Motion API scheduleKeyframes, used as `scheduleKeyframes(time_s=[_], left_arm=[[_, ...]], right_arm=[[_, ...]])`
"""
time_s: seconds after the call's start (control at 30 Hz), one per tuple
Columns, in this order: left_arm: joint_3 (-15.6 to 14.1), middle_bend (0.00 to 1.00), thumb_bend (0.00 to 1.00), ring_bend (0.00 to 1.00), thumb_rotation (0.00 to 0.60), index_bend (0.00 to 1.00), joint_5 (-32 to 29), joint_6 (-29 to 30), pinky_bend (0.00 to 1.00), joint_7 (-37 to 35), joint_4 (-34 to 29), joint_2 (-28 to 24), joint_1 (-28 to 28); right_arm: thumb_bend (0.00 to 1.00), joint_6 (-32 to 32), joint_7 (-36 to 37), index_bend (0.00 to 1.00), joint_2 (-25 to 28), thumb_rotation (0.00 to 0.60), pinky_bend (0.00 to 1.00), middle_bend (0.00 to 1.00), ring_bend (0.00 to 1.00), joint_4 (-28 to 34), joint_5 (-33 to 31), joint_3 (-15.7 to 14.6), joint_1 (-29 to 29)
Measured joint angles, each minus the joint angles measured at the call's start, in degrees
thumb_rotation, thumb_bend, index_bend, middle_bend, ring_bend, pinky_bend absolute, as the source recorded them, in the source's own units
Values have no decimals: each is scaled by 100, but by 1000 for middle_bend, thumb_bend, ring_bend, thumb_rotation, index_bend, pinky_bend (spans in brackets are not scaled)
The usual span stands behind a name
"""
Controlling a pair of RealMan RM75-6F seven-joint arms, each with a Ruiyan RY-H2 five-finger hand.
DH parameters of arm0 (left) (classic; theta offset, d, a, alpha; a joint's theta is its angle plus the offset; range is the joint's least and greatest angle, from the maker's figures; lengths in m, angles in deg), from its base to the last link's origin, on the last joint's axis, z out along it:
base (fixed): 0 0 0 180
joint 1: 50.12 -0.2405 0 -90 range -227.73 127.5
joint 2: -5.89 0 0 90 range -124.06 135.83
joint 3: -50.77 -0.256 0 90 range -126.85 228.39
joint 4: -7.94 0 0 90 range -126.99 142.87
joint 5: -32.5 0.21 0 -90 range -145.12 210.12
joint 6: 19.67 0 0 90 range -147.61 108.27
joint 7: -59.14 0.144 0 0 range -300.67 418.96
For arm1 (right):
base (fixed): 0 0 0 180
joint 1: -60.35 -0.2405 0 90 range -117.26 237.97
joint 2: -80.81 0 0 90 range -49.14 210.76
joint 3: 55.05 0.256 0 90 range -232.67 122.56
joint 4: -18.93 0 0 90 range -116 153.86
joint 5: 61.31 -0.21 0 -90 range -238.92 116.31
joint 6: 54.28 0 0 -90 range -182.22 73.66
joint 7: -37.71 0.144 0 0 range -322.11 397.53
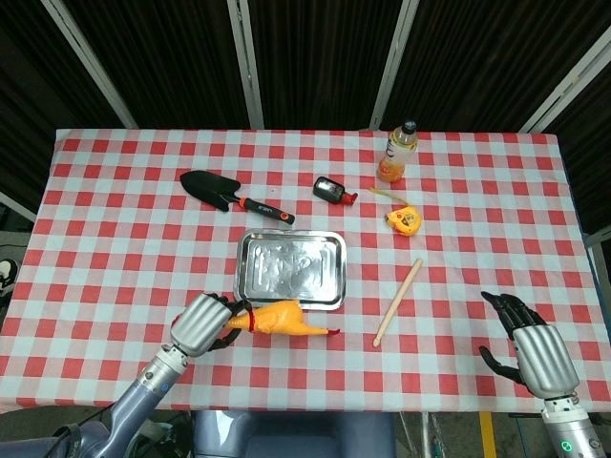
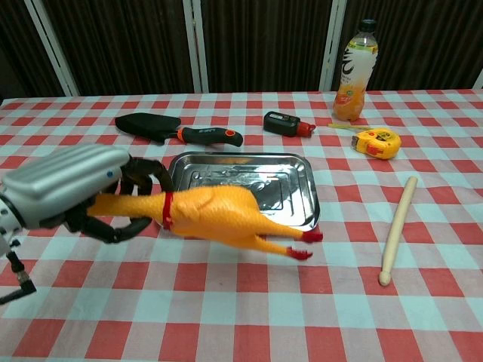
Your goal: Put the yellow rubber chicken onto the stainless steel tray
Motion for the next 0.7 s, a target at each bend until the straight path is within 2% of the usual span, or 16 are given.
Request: scheduleKeyframes(time_s=[0.2,0.37,0.53,0.7], left_arm=[[469,686,630,599,600,617,-78,-148,651,-13,-313,-597,333],[919,687,630,600,600,619,-329,-615,651,52,-738,-1128,775],[1311,688,629,600,600,620,-686,-1150,651,-60,-922,-1319,1291],[1530,687,629,600,600,620,-867,-1495,651,-135,-955,-1372,1730]], right_arm=[[328,395,710,124,275,600,332,215,170,431,152,63,-415],[328,891,1241,75,483,600,332,215,160,805,96,177,-836],[320,1414,1797,26,594,600,332,186,137,1110,-180,316,-1200],[307,1876,2345,0,689,600,314,152,104,1309,-523,439,-1494]])
